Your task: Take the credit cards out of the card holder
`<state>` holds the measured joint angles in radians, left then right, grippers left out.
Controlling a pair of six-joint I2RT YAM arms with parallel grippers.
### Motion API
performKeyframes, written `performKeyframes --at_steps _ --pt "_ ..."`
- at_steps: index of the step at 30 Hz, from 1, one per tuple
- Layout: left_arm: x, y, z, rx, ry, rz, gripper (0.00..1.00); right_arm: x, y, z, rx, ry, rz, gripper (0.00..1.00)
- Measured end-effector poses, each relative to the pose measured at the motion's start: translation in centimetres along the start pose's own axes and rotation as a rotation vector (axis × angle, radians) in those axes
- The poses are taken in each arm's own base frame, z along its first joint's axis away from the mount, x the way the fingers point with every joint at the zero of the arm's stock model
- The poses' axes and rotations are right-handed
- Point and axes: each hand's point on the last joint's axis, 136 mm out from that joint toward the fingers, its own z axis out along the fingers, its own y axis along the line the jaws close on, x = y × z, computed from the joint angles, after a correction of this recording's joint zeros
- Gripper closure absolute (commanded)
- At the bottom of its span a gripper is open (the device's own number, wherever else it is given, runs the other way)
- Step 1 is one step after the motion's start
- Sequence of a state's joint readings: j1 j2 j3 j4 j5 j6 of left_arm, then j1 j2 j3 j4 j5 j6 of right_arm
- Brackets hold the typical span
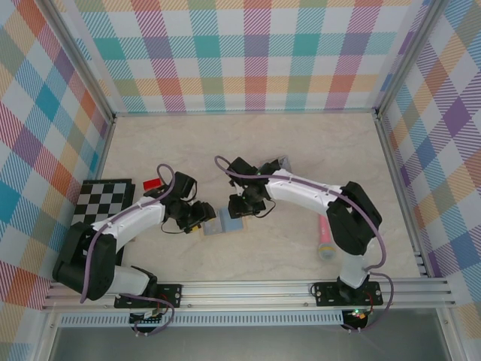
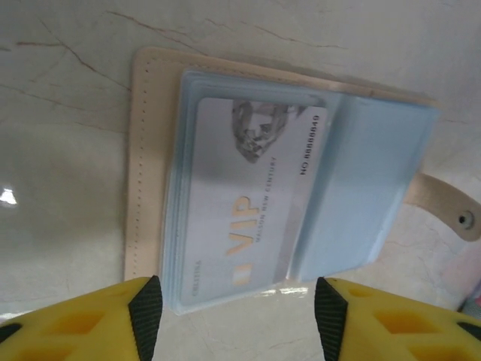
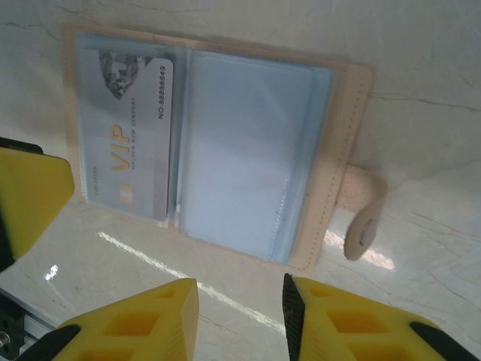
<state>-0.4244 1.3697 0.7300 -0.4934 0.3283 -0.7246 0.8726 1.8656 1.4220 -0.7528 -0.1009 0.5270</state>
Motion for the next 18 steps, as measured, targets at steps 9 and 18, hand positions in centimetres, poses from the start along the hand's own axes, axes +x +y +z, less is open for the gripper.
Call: performKeyframes --at_steps 9,18 --pt "-0.4 0.7 0.4 -0.035 -0.017 -0.035 0.66 -3.3 1.2 2.9 0.005 0.022 -0.046 0.69" --pt "-0.6 0.5 1.3 -0.03 -0.004 -0.045 0.73 -2.8 -0.7 5.7 0.012 0.129 -0.052 0.7"
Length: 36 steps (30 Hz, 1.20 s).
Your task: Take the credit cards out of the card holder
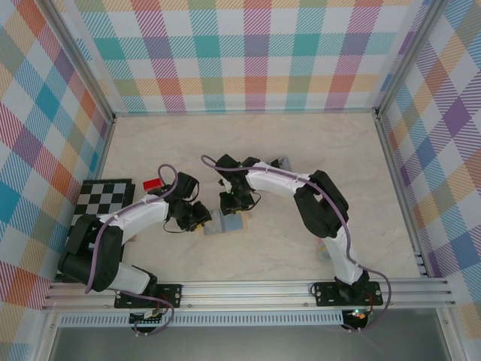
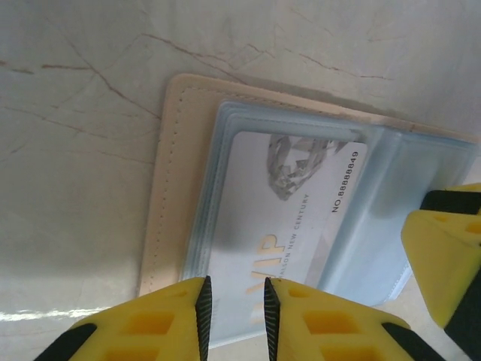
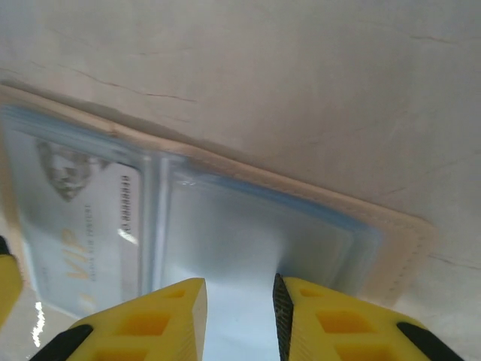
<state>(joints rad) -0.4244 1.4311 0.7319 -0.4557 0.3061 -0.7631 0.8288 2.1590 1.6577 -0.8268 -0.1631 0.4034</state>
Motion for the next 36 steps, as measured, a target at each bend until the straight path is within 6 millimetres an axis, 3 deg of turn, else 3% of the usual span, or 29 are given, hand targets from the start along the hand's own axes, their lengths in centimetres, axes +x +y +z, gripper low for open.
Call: performKeyframes --at_steps 15,21,28,36 --pt "0.4 -1.8 -0.3 0.058 0.023 0.048 0.73 0.4 -4.0 -0.5 -0.005 0.062 -0.025 0.73" --pt "0.6 -2.2 -0.2 0.068 0.026 0.064 0.8 0.4 -4.2 -1.2 0.006 0.039 -0.017 0.73" --pt "0.7 -2.7 0.7 0.079 0.032 0.077 0.86 1.4 -3.0 -3.8 -0.077 -0.04 0.082 0.74" --pt "0.3 -2.7 1.8 0.066 0.031 0.065 0.87 1.6 -4.5 -3.4 -0.016 -0.065 0.196 0.67"
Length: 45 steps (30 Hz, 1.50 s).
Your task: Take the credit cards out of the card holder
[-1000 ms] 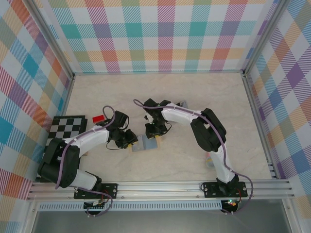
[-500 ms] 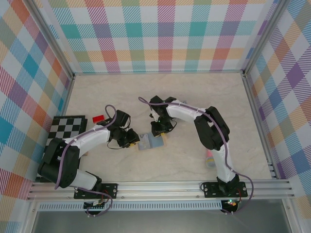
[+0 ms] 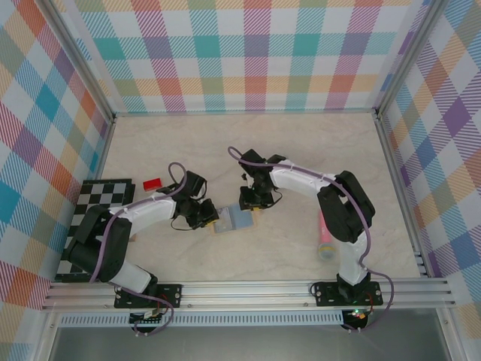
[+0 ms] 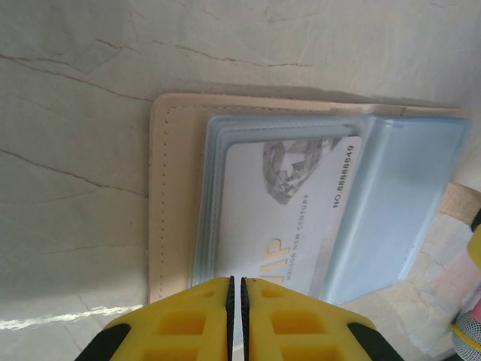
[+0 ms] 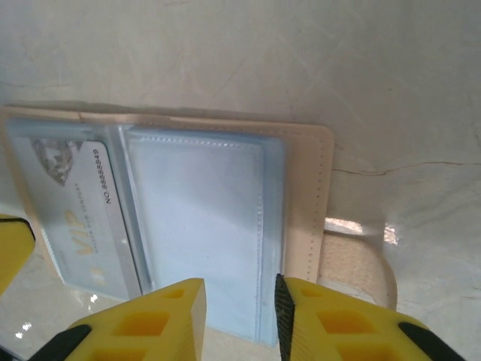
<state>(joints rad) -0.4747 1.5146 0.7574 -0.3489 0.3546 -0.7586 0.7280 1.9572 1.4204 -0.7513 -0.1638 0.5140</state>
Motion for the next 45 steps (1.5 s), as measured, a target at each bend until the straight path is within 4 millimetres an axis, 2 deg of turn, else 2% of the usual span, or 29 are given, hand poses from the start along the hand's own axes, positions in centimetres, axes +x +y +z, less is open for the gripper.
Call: performKeyframes --at_steps 12,23,31,39,42,45 --pt "-0.9 -0.6 1.2 -0.013 0.019 0.009 0.88 -0.5 -0.9 2.3 0.051 0.034 0.02 0.68" --pt "-0.9 -0.9 1.4 -0.006 0.031 0.011 0.9 -0.7 -1.0 2.5 0.03 0.051 0.024 0.86" --pt "-0.9 -0.9 1.4 -0.007 0.032 0.013 0.9 -0.8 0.9 2.7 -0.071 0.065 -0.005 0.92" --pt "-0.9 -0.9 1.4 -0.008 0.032 0.013 0.9 -1.0 0.9 2.9 -0.075 0.06 -0.014 0.91" --pt "-0.9 -0.8 1.3 -0.009 0.033 0.012 0.9 -1.0 0.1 2.8 -0.025 0.048 -0.011 0.86" --pt "-0.7 -0.7 1.1 -0.019 0.036 0.011 0.86 -1.2 -0.4 2.2 0.014 0.022 -0.019 0.77"
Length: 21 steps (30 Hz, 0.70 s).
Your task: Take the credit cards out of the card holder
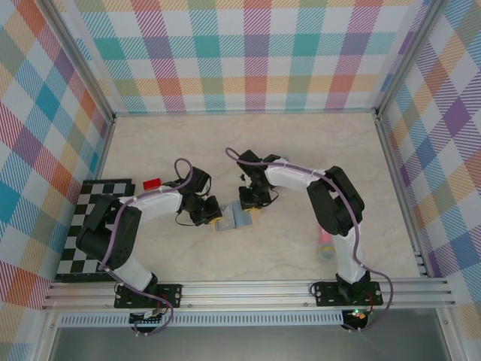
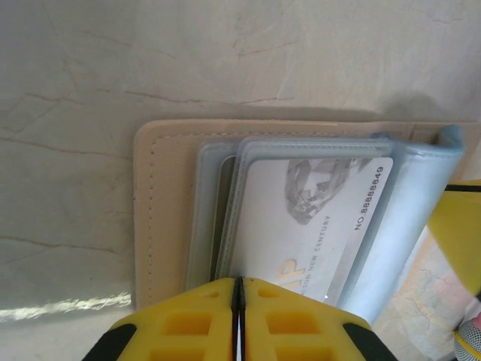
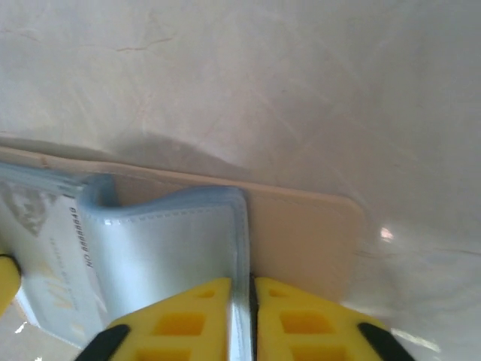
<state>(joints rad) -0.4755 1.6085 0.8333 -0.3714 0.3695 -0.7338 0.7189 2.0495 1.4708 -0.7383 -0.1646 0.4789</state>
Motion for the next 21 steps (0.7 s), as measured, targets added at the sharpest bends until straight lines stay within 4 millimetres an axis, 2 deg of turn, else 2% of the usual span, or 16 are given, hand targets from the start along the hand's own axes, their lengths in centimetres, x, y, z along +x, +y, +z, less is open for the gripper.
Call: performKeyframes --at_steps 6,9,12,15,19,21 --pt "0.5 0.1 -1.6 -0.013 -0.01 0.013 0.78 -0.1 1.3 -3.7 -0.053 -0.09 -0.079 0.71" --pt "0.4 -0.2 -2.2 -0.004 -0.023 0.021 0.79 -0.4 2.8 -4.4 -0.125 -0.105 -0.106 0.69" --pt "0.4 -0.4 -2.3 0.003 -0.028 0.024 0.82 0.1 4.1 -3.8 -0.189 -0.065 -0.119 0.72" --pt "0.3 -0.6 -2.3 0.013 -0.027 0.026 0.84 0.5 5.0 -2.2 -0.223 -0.011 -0.126 0.77" --pt "0.3 -0.4 -1.9 0.005 -0.021 0.022 0.86 1.1 5.1 0.3 -0.236 0.058 -0.119 0.81" --pt "0.3 -0.3 -1.7 -0.002 -0.018 0.02 0.86 1.3 5.1 0.9 -0.236 0.08 -0.113 0.82"
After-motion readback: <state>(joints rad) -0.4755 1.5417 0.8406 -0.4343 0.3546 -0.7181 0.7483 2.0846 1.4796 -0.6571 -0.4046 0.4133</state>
